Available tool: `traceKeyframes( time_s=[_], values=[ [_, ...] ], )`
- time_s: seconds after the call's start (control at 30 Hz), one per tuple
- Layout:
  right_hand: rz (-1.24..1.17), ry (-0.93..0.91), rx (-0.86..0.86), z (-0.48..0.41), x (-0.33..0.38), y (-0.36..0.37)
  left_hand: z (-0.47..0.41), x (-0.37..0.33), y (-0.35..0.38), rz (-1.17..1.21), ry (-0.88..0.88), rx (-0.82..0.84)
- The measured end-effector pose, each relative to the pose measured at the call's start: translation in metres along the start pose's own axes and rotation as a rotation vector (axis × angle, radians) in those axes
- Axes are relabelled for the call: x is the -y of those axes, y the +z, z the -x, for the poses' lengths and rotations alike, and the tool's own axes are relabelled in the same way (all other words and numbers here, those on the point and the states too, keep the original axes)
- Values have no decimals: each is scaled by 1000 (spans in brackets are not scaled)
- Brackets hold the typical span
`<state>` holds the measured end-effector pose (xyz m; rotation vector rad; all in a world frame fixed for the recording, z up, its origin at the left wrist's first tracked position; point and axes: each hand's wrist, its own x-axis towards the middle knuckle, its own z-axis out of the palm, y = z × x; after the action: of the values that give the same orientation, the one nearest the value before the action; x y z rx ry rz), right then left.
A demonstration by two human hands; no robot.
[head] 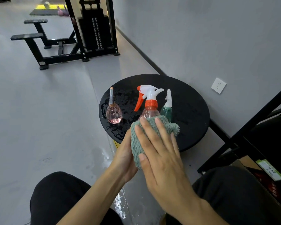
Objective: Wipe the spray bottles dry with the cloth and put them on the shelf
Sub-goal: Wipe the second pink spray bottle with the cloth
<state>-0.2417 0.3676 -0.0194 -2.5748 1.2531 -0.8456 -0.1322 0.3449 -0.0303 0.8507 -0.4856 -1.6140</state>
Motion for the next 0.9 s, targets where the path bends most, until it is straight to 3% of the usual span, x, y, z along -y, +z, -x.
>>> traceKeyframes(
  time_s=[0.2, 0.43, 0.73, 0.9],
  values=[
    [-268, 137, -68, -38, -20, -12, 1, 5, 1, -35, -25, -11],
    [-88, 61, -45, 3, 4, 1, -2, 0, -3, 53, 7, -41],
    [-241, 151, -117, -20, -13, -8, -1, 10, -7, -61, -71, 5],
    [-71, 117, -97, 5, 6, 4, 2, 7, -2, 46, -23, 6]
  ],
)
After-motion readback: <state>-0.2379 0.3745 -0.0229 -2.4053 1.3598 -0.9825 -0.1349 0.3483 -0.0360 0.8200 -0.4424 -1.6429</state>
